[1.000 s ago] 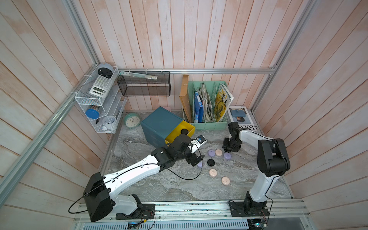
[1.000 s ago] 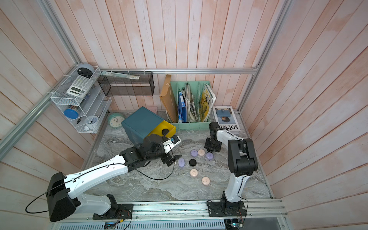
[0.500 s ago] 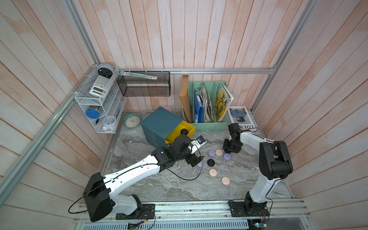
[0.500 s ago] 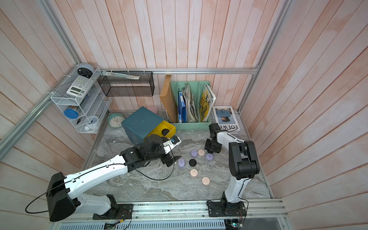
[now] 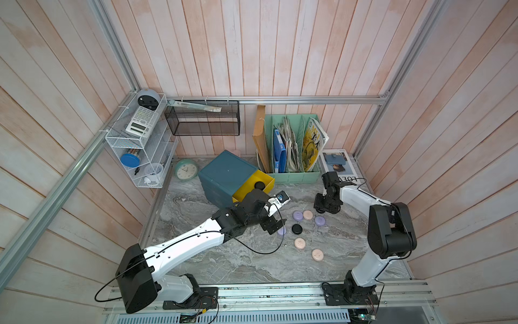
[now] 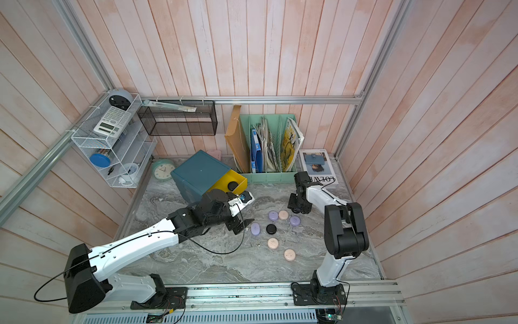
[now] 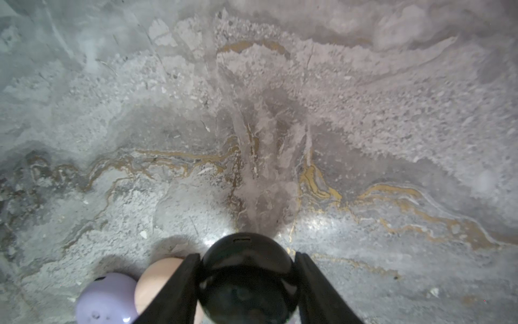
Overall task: Put the bluetooth earphones in the drawer according to color
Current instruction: Pick up the Bluetooth earphone from the center of the board, then place the bluetooth earphone in the drawer.
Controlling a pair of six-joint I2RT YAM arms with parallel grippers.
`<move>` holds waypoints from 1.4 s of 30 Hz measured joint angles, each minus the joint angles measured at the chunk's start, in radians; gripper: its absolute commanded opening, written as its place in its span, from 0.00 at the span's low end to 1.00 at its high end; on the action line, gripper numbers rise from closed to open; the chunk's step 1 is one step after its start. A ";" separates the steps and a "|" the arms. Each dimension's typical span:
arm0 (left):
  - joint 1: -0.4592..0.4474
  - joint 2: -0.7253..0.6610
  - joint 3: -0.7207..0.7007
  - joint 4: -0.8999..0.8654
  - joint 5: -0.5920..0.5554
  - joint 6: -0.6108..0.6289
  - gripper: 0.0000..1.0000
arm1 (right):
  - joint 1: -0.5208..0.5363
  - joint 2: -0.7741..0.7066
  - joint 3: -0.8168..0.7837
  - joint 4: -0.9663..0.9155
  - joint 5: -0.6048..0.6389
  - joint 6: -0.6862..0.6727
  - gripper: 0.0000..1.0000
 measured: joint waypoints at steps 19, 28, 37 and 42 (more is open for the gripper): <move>0.254 -0.144 0.001 0.001 0.032 -0.014 1.00 | 0.185 -0.183 0.169 -0.052 -0.008 -0.120 0.00; 0.343 -0.155 0.001 0.008 0.055 -0.025 1.00 | 0.267 -0.230 0.281 -0.047 -0.040 -0.162 0.00; 0.362 -0.157 0.001 0.007 0.041 -0.007 1.00 | 0.336 -0.255 0.309 -0.009 -0.129 -0.168 0.00; 0.391 -0.167 0.001 0.007 0.028 -0.004 1.00 | 0.408 -0.236 0.369 -0.010 -0.158 -0.191 0.00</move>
